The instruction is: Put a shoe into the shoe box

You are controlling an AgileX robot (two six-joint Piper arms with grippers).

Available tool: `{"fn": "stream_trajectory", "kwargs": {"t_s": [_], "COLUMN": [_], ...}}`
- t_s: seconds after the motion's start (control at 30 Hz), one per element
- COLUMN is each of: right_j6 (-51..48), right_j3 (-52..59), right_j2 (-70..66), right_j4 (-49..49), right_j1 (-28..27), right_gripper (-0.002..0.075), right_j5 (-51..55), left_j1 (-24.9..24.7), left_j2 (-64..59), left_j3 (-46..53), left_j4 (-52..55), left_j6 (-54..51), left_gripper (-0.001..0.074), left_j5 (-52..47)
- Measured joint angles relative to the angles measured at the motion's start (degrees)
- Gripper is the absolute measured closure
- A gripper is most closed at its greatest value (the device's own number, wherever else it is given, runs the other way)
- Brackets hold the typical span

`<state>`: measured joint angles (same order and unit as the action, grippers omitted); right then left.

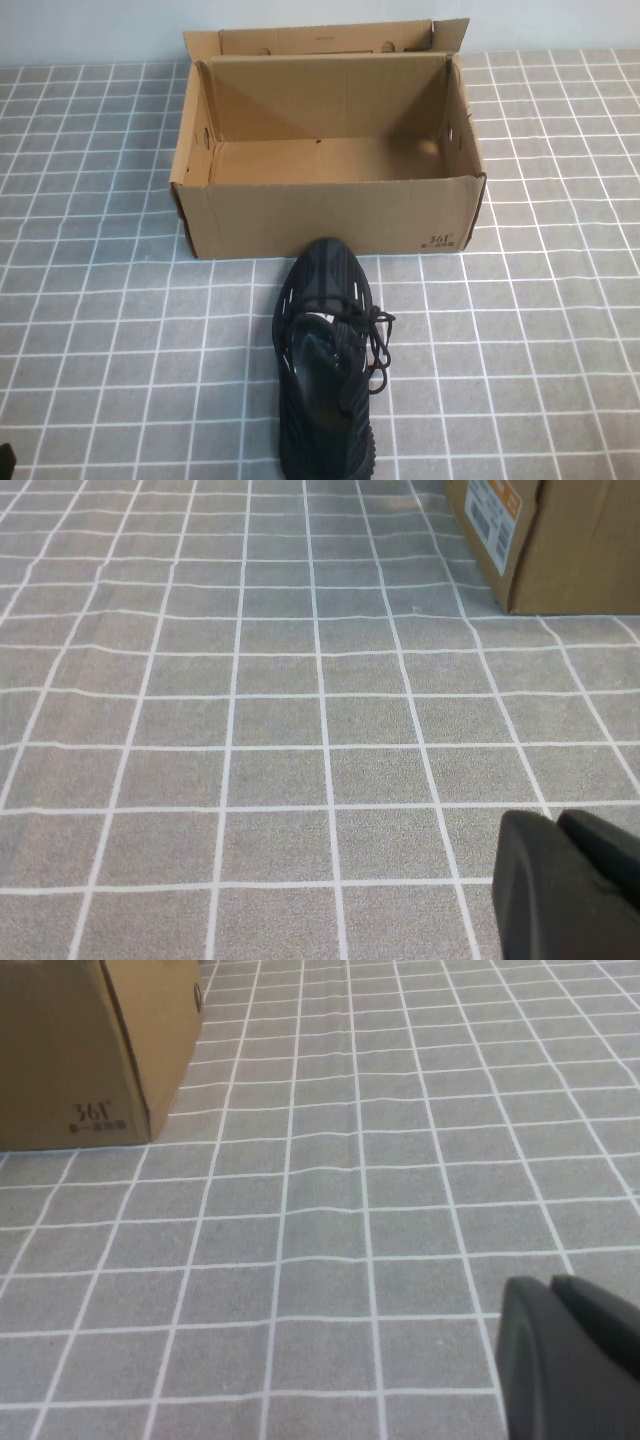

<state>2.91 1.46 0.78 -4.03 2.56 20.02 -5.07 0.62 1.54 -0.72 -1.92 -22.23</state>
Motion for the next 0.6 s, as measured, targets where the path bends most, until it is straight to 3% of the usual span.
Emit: {"fn": "stream_trajectory", "kwargs": {"t_s": [0.6], "right_j6": [0.00], "right_j3": [0.00], "right_j2": [0.00], "right_j4": [-2.12], "right_j1": [0.00], "right_gripper": [0.0742], "right_j5": [-1.12], "left_j1": [0.00], "left_j2": [0.00], "left_j3": [0.00], "left_j4": [0.00], "left_j6": [0.00], "left_gripper": [0.0736], "left_j5": [0.00]}}
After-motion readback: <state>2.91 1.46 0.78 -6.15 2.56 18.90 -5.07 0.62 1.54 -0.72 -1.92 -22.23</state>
